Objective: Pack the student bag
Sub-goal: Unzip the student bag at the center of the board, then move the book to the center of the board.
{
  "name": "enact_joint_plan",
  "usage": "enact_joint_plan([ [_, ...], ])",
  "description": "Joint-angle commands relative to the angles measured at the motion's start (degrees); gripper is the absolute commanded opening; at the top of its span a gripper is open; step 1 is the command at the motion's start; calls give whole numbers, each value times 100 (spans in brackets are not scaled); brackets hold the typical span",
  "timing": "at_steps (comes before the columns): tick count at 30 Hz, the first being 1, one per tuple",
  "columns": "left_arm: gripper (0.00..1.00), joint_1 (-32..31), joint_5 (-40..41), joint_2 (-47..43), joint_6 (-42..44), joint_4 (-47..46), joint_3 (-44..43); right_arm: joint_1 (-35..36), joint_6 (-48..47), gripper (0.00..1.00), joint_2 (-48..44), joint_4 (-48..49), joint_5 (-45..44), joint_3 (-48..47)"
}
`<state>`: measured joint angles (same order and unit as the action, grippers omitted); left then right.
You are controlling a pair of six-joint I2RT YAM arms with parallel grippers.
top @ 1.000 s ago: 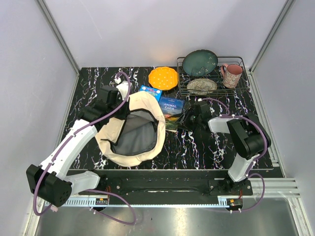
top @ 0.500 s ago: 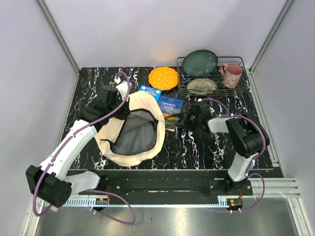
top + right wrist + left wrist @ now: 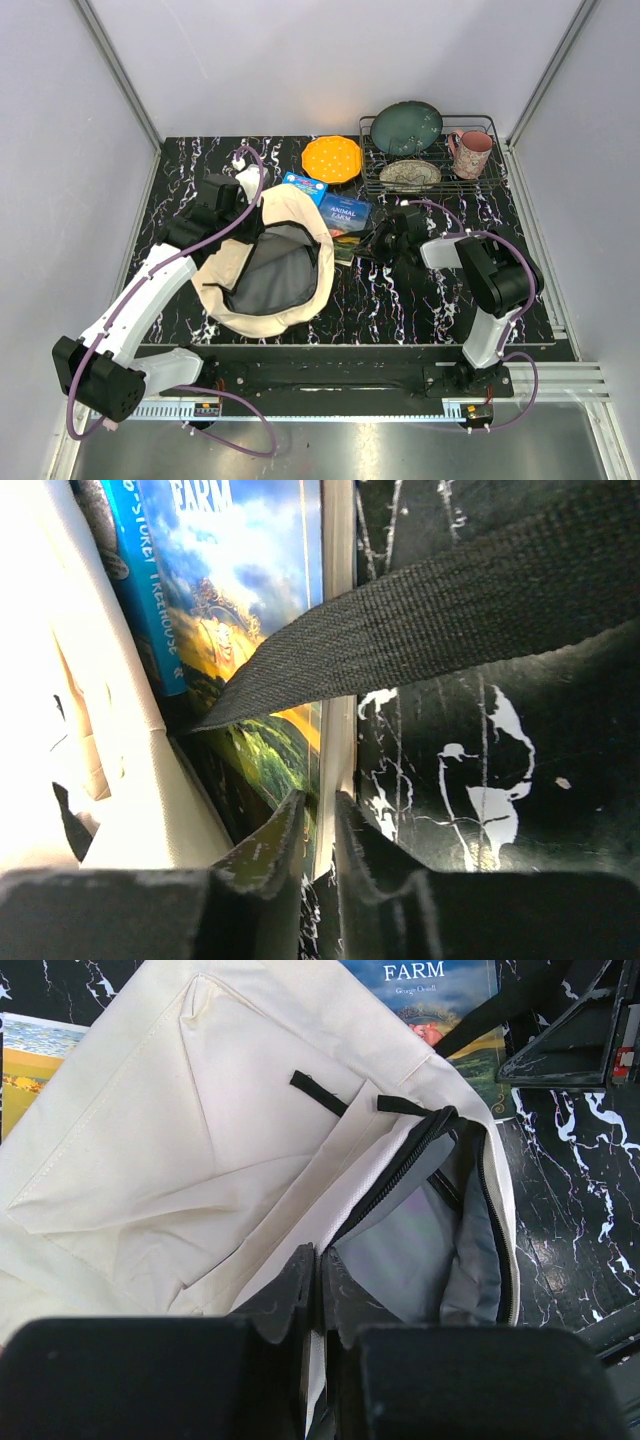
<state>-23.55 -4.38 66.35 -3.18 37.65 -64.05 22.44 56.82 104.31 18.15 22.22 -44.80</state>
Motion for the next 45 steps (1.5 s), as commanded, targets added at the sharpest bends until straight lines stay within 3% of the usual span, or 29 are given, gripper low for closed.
enact_joint_plan([
  [1,6,8,-107,-184,-86,-232,16,6,67,25,-34,706,186,-187],
  [4,6,8,-151,-175,-86,-223,7,6,93,37,-42,856,274,-161],
  [7,6,8,-160,-175,-95,-232,7,15,119,41,-16,927,336,-170],
  [13,6,17,-238,-184,-121,-258,16,6,198,31,72,1173,468,-143],
  [18,5,17,-300,-210,-139,-293,33,6,312,42,142,1270,521,-143],
  [23,4,8,-370,-227,-174,-311,42,6,374,41,230,1287,529,-179],
  [30,4,8,-414,-263,-192,-337,68,50,357,14,291,1287,520,-214],
  [31,4,17,-414,-280,-192,-346,77,50,365,3,300,1270,520,-222],
  [32,4,8,-406,-280,-192,-346,77,50,356,0,300,1252,503,-240],
  [35,4,8,-371,-298,-183,-337,86,59,217,0,195,1068,372,-240],
  [39,4,8,-274,-350,-192,-346,95,50,-249,0,-209,139,29,-170],
  [42,21,8,-116,-359,-236,-355,95,33,-610,0,-657,-415,-279,111],
  [43,36,8,-81,-377,-262,-372,103,41,-776,0,-884,-522,-366,312],
  [45,42,8,-19,-368,-288,-381,95,24,-909,0,-1114,-829,-411,532],
])
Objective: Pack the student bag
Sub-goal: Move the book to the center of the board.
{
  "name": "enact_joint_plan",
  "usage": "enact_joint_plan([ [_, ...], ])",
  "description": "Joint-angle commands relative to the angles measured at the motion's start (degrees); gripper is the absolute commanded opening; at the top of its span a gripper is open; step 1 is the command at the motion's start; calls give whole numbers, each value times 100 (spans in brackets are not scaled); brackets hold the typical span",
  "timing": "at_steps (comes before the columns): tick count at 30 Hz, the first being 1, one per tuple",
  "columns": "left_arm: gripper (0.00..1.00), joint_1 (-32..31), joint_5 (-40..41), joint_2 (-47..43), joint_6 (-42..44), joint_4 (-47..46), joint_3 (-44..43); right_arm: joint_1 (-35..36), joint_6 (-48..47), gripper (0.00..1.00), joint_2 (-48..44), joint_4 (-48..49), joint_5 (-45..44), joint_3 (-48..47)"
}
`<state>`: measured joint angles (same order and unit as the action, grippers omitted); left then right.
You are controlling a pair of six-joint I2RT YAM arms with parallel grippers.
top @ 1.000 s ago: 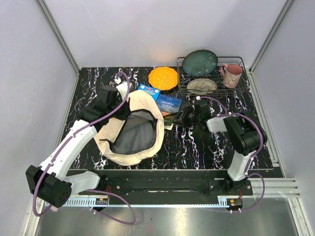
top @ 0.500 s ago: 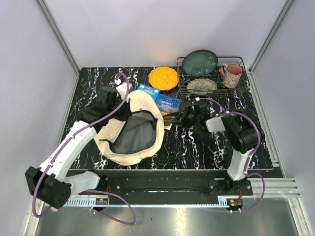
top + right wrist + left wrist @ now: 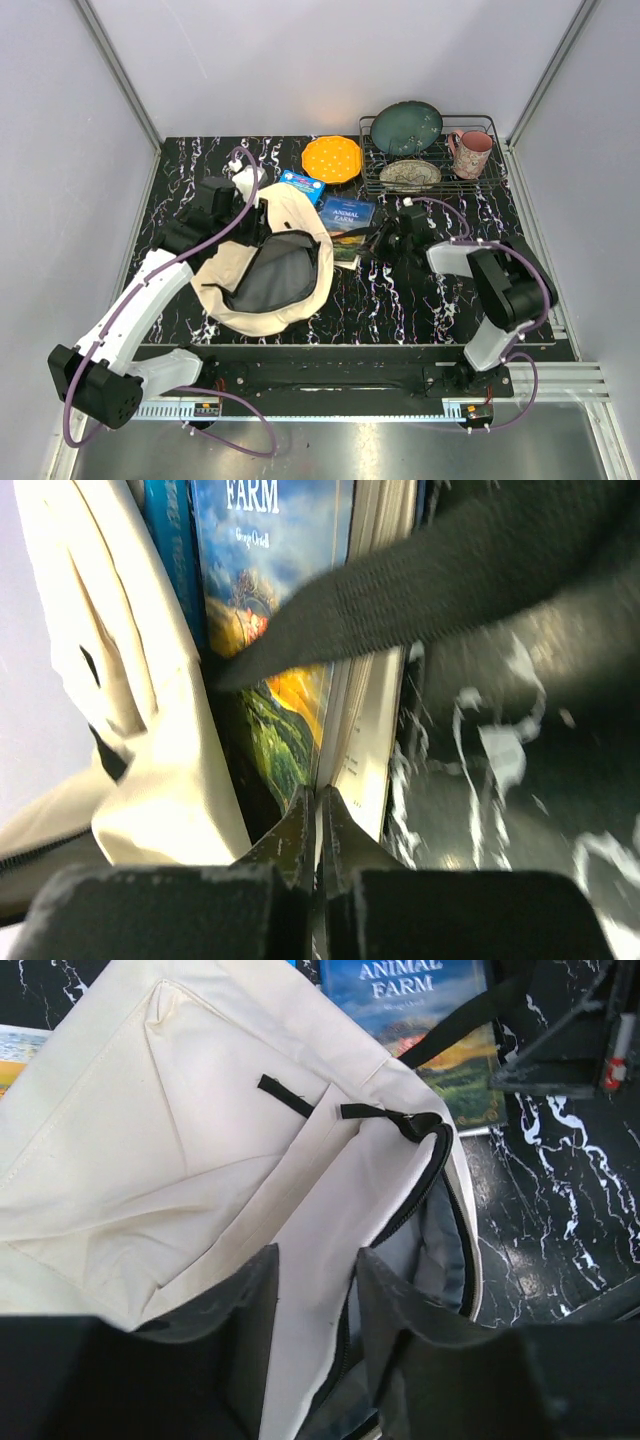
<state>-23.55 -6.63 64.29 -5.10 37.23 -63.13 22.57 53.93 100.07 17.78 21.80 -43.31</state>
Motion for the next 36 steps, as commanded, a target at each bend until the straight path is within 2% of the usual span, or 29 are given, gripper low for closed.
enact_joint_plan([
  [1,55,8,232,-163,-140,-357,-6,11,-734,0,-917,-933,-457,593],
  [3,71,8,303,-198,-184,-410,-32,-7,-814,0,-1208,-1284,-615,814],
  [5,83,8,312,-259,-237,-497,-59,-42,-858,0,-1656,-1531,-843,1113],
  [6,86,8,312,-285,-254,-550,-67,-59,-867,0,-1823,-1749,-931,1184],
  [8,99,8,224,-294,-298,-594,-129,-77,-937,0,-2315,-2251,-1283,1263],
  [13,99,-9,-415,-172,-578,-884,-366,-252,-824,0,-3730,-3666,-2152,1334],
  [16,99,-385,-515,178,-763,-1165,-524,-393,-709,0,-4363,-4448,-2679,1238],
  [18,99,-1027,-313,460,-808,-1332,-673,-446,-691,0,-4644,-4834,-2821,1211],
  [20,99,-1527,-321,987,-930,-1525,-919,-499,-656,0,-4768,-5046,-2918,1228],
  [23,99,-1827,-417,1638,-1326,-1912,-1104,-516,-542,0,-4900,-5214,-2874,1272],
  [29,99,-1969,-865,3009,-1783,-2281,-1718,-516,-471,0,-5059,-5285,-2884,1281],
  [32,99,-1969,-1260,3580,-1897,-2431,-1991,-508,-489,16,-4989,-5276,-2874,1255],
  [33,99,-1987,-1470,3799,-1994,-2597,-2044,-516,-445,44,-4954,-5285,-2892,1220],
  [34,99,-1987,-1603,3975,-2090,-2677,-2062,-516,-349,58,-4953,-5267,-2918,1211],
  [36,99,-2030,-1683,4091,-2144,-2756,-2063,-516,-261,63,-4945,-5276,-2962,1159],
])
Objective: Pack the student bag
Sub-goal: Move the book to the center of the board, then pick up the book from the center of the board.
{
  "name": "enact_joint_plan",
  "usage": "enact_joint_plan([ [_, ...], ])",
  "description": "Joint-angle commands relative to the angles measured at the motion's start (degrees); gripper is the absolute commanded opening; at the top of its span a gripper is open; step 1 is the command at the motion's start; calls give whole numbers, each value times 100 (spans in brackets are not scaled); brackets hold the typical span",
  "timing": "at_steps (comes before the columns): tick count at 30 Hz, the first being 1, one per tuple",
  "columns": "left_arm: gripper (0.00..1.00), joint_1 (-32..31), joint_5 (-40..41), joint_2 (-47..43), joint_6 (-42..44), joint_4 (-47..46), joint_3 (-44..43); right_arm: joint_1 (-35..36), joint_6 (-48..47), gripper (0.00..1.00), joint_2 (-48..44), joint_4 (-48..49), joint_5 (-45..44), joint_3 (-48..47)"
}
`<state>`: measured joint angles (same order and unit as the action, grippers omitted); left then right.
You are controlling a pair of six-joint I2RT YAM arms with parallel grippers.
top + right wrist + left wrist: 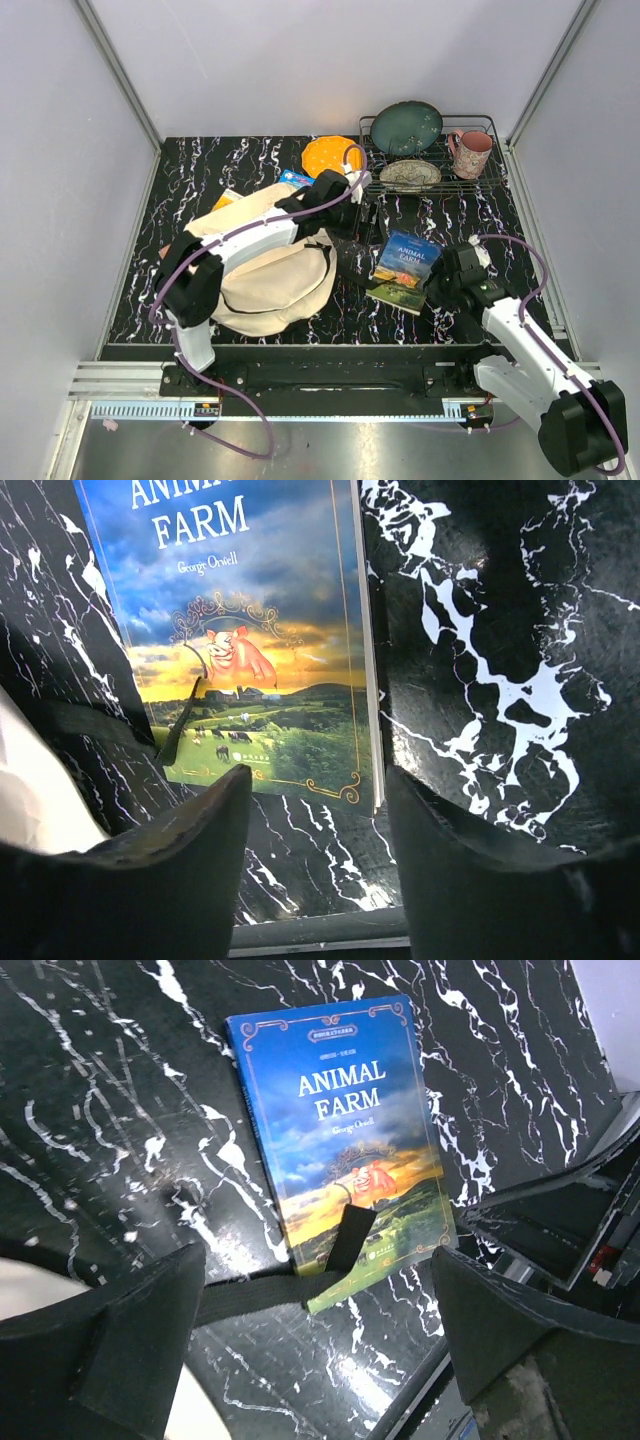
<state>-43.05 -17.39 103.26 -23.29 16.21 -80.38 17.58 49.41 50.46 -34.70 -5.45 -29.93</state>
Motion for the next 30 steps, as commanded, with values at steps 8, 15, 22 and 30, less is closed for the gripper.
enact_joint_plan([
  [8,99,-169,-1091,791,-668,-1216,-162,-901,140,88,491,172,-282,-250],
  [15,99,-204,-1065,1143,-809,-1471,48,-1635,-467,83,1044,1016,888,-302],
  [22,99,-248,-1153,1486,-949,-1603,110,-1697,-485,82,1791,1711,1634,-285],
  [30,99,-248,-1416,1758,-1266,-2068,321,-1697,-423,82,1968,2151,1828,-110],
])
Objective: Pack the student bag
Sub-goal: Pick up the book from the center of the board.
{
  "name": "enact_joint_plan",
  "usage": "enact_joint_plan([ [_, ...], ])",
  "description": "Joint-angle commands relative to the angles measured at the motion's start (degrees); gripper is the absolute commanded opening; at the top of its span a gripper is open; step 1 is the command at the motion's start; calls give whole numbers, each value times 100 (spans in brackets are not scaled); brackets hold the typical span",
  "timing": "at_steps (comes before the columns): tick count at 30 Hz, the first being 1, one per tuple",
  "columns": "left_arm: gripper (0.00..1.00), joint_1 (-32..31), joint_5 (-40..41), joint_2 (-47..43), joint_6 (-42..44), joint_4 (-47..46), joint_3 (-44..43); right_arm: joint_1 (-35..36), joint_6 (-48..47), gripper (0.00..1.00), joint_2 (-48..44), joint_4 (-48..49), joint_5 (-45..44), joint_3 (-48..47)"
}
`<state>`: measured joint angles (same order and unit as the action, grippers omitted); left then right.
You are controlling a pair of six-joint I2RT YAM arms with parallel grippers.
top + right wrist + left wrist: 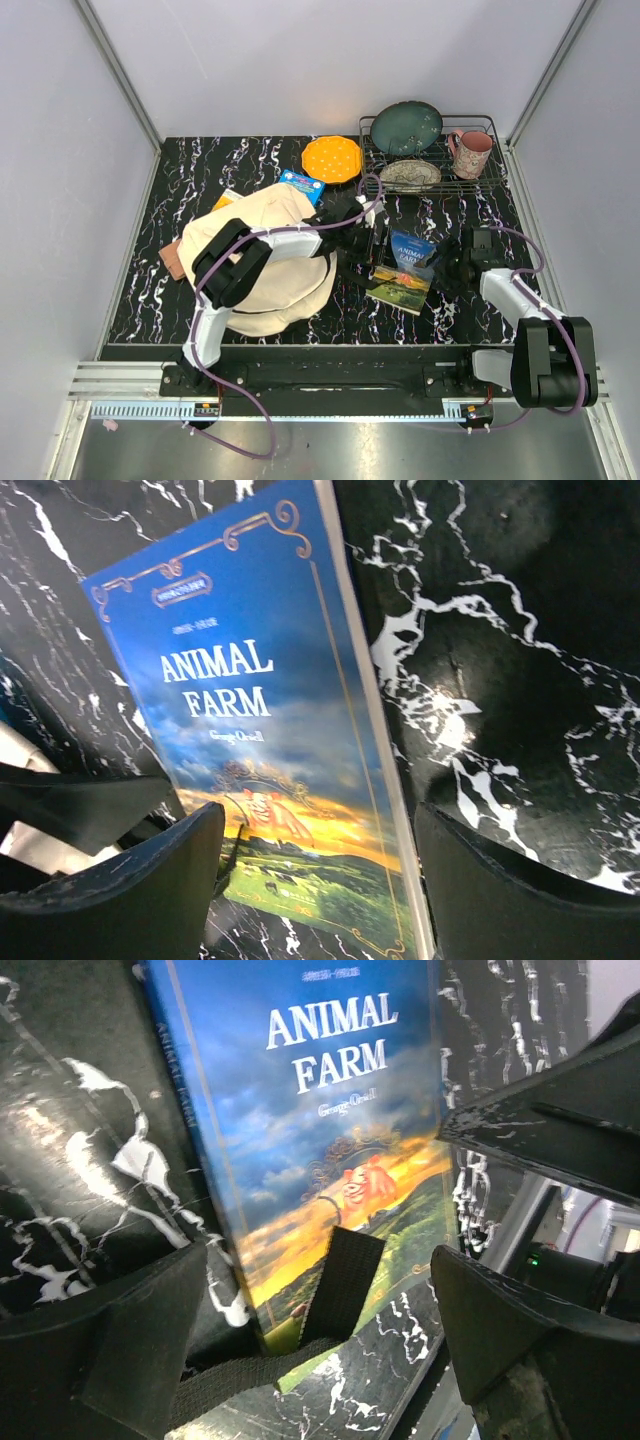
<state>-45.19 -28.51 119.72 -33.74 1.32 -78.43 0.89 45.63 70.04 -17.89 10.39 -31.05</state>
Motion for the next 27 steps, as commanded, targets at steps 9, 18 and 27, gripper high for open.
enact_joint_plan([
  [9,98,-51,-647,315,-494,-1011,355,-27,-19,84,545,778,200,169],
  [18,94,-148,-910,429,-529,-1073,223,-27,34,65,993,1638,999,353],
  [27,91,-192,-946,447,-432,-923,-49,-27,113,41,458,2473,1983,591],
])
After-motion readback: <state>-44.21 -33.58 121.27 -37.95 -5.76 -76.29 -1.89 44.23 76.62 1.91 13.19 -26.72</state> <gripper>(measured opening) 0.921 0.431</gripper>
